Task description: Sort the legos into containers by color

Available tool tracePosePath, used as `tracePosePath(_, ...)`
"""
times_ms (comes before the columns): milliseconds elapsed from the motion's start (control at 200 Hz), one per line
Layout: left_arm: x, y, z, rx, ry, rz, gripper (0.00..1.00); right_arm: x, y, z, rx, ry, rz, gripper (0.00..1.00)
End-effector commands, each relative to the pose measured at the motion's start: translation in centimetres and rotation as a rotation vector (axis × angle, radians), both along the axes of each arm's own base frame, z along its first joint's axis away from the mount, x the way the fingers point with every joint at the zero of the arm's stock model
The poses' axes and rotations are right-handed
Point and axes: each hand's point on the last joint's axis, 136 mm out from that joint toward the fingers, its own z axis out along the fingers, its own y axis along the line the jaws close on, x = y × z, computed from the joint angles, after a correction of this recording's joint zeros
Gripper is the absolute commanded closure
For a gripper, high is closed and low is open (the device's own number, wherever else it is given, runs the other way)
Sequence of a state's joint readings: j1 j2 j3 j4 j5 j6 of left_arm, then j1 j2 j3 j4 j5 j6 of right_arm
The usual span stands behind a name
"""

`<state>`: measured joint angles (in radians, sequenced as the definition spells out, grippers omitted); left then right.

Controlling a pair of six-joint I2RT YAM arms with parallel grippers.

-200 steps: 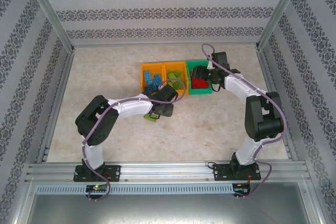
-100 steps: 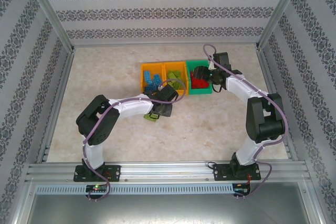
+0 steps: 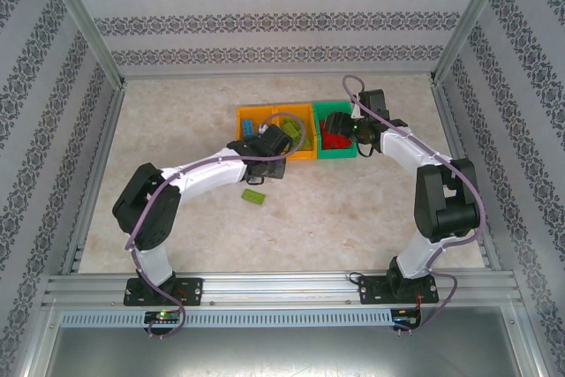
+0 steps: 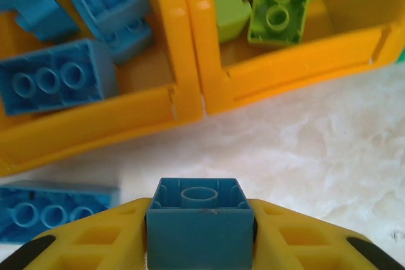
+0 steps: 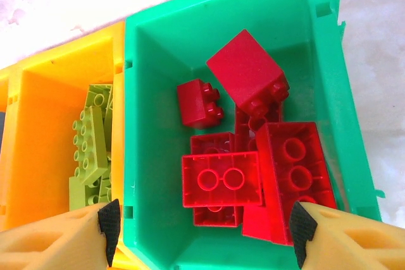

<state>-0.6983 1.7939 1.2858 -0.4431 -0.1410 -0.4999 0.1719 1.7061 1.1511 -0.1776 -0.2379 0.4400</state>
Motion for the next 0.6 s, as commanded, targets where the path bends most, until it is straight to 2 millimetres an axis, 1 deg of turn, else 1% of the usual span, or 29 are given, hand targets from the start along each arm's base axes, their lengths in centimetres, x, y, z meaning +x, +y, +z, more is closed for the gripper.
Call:
tracePosePath(0, 1.8, 2.1, 2.9, 0.022, -0.056, 0.026, 0.6, -0.1, 0.0, 1.0, 0.03, -0.025, 0.002, 0.27)
tracePosePath(185, 5.3, 4.0, 4.4, 0.016, -0.09, 0.069, 0.61, -0.5, 0.7, 0.9, 0.032, -0.028, 0.033, 0.27)
tracePosePath(280, 7.4, 5.0, 4.7, 0.017, -0.099, 0.09, 0.61, -1.0, 1.5, 1.1, 0.021, -0.046, 0.072, 0.27)
tracePosePath(320, 8.2, 5.4, 4.4, 0.022, -0.095, 0.098, 0.61, -1.3, 2.0, 1.2, 0.01, -0.055, 0.093, 0.27)
tracePosePath(465, 10.8, 6.1, 3.3, 0.021, -0.065, 0.11, 0.59, -2.8, 4.6, 1.6, -0.034, -0.104, 0.219, 0.26)
tracePosePath(540, 11.7, 6.4, 2.4, 0.025, -0.05, 0.117, 0.57, -3.9, 6.4, 1.8, -0.053, -0.134, 0.304, 0.26)
tracePosePath(594, 12.2, 6.7, 2.1, 0.018, -0.047, 0.131, 0.55, -5.0, 7.9, 1.8, -0.066, -0.155, 0.381, 0.26)
